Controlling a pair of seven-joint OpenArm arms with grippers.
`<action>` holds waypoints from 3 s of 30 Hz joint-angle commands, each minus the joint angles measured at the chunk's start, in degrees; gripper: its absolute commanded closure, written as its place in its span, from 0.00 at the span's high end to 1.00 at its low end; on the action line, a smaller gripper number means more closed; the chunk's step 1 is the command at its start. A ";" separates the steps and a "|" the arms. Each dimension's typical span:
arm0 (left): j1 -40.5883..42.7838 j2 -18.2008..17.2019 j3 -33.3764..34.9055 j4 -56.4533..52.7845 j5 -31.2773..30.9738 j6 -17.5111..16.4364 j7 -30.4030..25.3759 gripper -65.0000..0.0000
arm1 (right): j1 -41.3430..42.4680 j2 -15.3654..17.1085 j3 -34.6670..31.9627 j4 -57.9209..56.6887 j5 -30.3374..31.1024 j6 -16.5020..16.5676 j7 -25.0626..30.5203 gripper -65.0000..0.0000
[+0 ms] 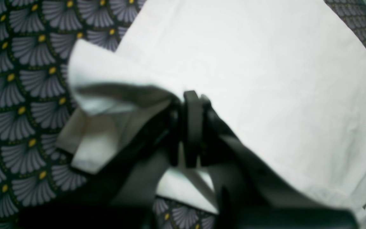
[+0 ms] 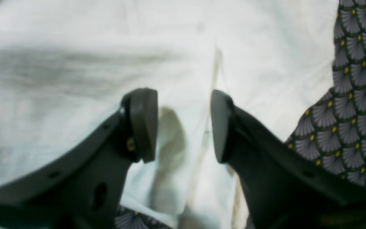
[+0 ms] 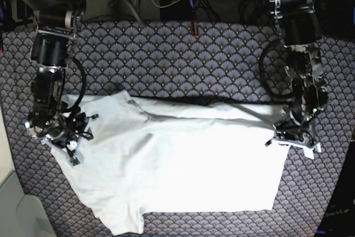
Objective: Fold the T-shirt properly
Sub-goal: 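Pull both held corners across the shirt toward the hem, then lower the folded edge onto the shirt and open both grippers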
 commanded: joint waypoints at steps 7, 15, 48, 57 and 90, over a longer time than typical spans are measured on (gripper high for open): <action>-1.26 -0.57 -0.02 0.97 -0.31 -0.51 -1.16 0.01 | -0.50 0.79 0.19 0.70 0.40 -0.01 2.82 0.44; -0.64 -0.48 -0.02 1.06 -0.31 -0.51 -1.16 0.01 | -1.29 0.53 2.12 0.62 0.40 -0.01 3.09 0.41; -7.06 0.57 -0.02 -0.79 -0.40 -0.33 -1.25 0.01 | 12.60 -0.61 1.77 -5.89 0.40 -0.01 7.31 0.03; -8.20 0.75 0.06 -4.04 -0.40 -0.42 -3.71 0.01 | 18.23 -0.35 1.68 -13.27 0.23 -0.01 7.92 0.03; -8.11 0.04 8.24 -5.62 7.78 -0.68 -12.32 0.48 | 19.46 0.44 1.94 -16.35 0.40 -0.01 9.68 0.51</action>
